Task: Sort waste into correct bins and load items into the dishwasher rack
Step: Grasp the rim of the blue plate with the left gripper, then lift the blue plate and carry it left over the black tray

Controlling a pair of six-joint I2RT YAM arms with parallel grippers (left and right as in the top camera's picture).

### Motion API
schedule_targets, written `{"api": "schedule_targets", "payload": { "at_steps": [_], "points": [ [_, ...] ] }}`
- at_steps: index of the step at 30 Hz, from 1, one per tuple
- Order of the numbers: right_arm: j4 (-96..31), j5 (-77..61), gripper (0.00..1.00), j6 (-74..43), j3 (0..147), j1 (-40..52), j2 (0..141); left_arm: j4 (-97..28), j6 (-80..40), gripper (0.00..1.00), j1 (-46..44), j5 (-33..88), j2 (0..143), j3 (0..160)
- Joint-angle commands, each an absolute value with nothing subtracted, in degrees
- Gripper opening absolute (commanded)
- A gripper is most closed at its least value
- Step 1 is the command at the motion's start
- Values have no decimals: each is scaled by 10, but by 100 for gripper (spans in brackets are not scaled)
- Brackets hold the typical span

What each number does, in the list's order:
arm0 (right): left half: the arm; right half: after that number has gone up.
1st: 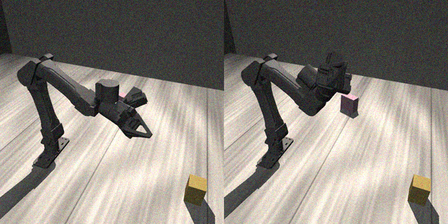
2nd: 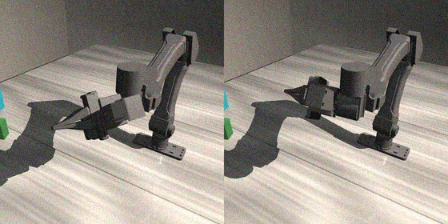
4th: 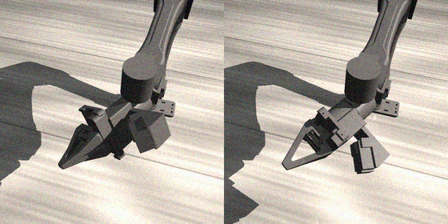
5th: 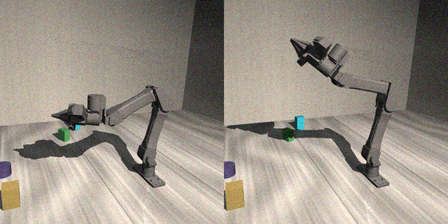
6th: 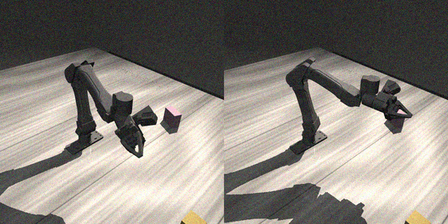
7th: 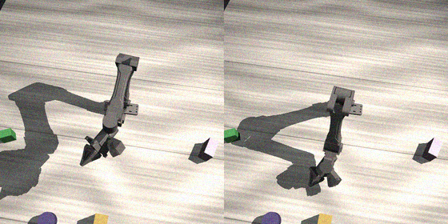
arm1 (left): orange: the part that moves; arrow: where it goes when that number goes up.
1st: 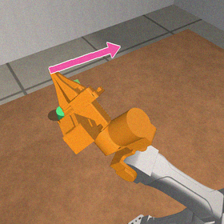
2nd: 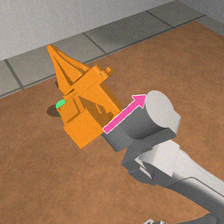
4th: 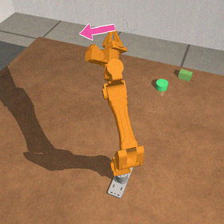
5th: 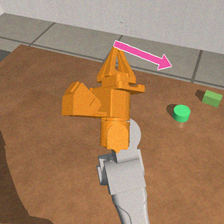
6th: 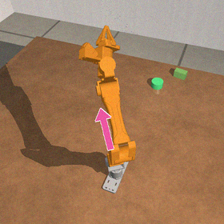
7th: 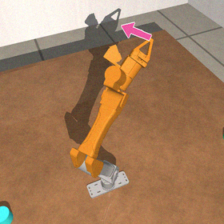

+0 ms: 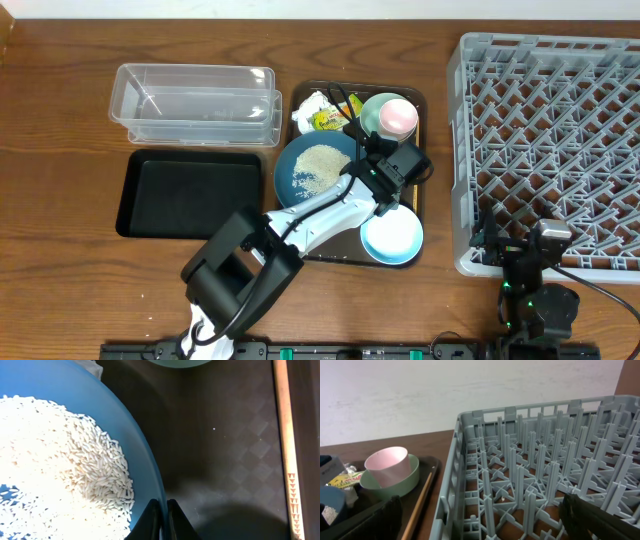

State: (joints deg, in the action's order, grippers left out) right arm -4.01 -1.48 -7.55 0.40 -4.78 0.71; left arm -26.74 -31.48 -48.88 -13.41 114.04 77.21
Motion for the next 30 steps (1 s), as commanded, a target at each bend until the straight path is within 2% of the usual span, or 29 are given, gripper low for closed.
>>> {"api": "schedule_targets", "payload": {
  "at_steps": [1, 19, 30],
  "points": [
    [-43, -11, 99, -70, 3, -34, 4, -275, -316, 6, -488, -142, 1118, 784],
    [-43, -11, 99, -70, 3, -34, 4, -349, -316, 6, -499, -142, 982, 784],
    [-43, -11, 99, -70, 3, -34, 4, -390, -321, 6, -468, -141, 881, 784]
  ]
}}
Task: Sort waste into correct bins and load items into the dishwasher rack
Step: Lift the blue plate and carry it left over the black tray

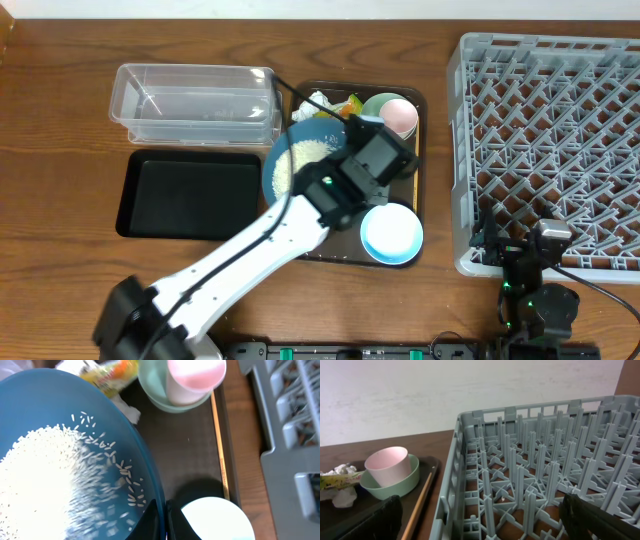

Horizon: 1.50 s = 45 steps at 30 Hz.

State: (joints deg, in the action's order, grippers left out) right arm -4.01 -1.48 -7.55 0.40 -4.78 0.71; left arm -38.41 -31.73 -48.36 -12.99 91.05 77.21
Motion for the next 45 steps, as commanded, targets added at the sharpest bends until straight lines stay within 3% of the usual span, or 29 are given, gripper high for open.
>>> {"api": "schedule_targets", "payload": {
  "at_steps": [1, 17, 34, 45],
  "points": [
    [-43, -11, 99, -70, 3, -34, 4, -394, -323, 6, -462, -140, 874, 784],
    [-43, -11, 99, -70, 3, -34, 4, -431, -323, 6, -245, 88, 835, 782],
    [-43, -11, 99, -70, 3, -34, 4, -442, -273, 6, -66, 349, 835, 781],
    [-43, -11, 99, -70, 3, -34, 4, -469, -251, 6, 27, 449, 835, 765]
  ]
}}
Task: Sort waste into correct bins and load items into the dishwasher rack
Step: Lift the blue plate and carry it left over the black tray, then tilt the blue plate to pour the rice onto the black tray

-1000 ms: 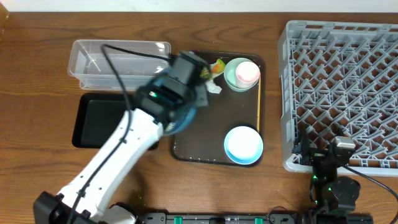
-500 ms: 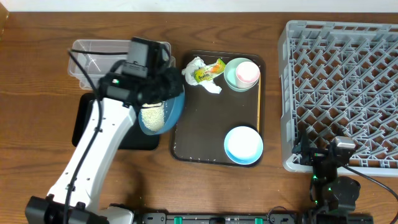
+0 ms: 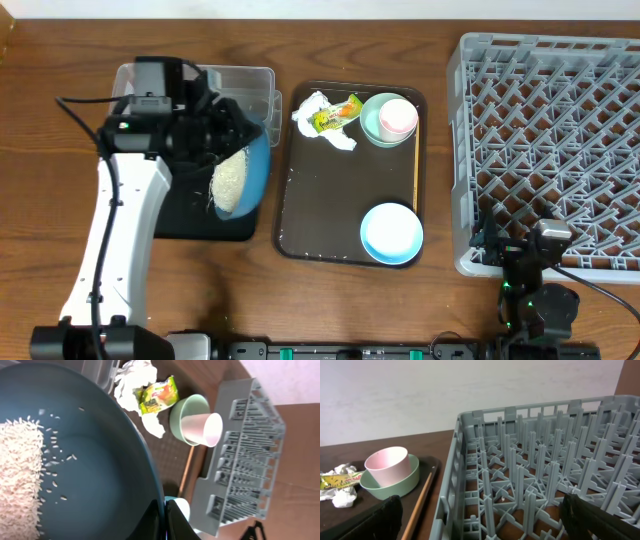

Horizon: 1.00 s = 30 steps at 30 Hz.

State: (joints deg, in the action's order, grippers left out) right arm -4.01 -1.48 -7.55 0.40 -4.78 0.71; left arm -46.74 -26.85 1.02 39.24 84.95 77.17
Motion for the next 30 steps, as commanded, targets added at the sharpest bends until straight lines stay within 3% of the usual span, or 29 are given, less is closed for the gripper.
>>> {"api": "schedule_targets", "payload": {
  "at_steps": [1, 30],
  "points": [
    [-43, -11, 99, -70, 3, -34, 4, -469, -251, 6, 32, 458, 835, 763],
    [-43, -11, 99, -70, 3, -34, 4, -477, -161, 6, 246, 727, 835, 681]
  ]
}}
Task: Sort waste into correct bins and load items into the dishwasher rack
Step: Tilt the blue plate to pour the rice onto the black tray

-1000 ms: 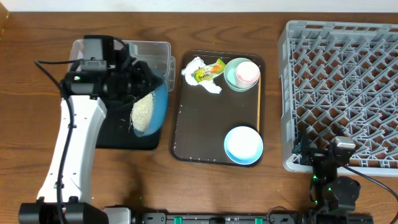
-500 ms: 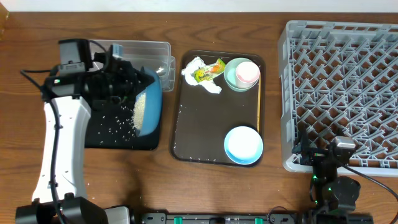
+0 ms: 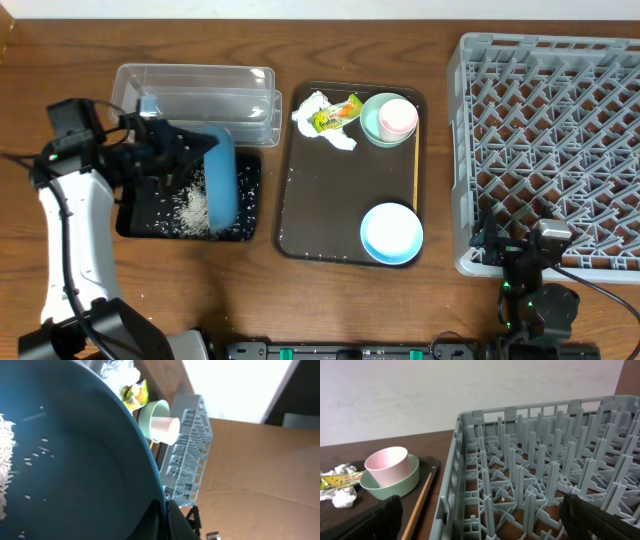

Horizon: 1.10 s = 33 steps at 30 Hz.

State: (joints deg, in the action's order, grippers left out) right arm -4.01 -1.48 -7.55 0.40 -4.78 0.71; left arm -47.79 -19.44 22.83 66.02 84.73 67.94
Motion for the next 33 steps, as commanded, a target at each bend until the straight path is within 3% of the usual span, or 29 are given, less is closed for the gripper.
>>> {"api": "schedule_targets", "payload": {
  "at_steps": [1, 8, 33],
  "points": [
    [-43, -11, 99, -70, 3, -34, 4, -477, -153, 6, 251, 738, 835, 681],
    [-43, -11, 99, -70, 3, -34, 4, -478, -122, 6, 273, 806, 835, 677],
    [-43, -11, 99, -70, 3, -34, 4, -550, -42, 6, 363, 866, 838, 675]
  ]
}}
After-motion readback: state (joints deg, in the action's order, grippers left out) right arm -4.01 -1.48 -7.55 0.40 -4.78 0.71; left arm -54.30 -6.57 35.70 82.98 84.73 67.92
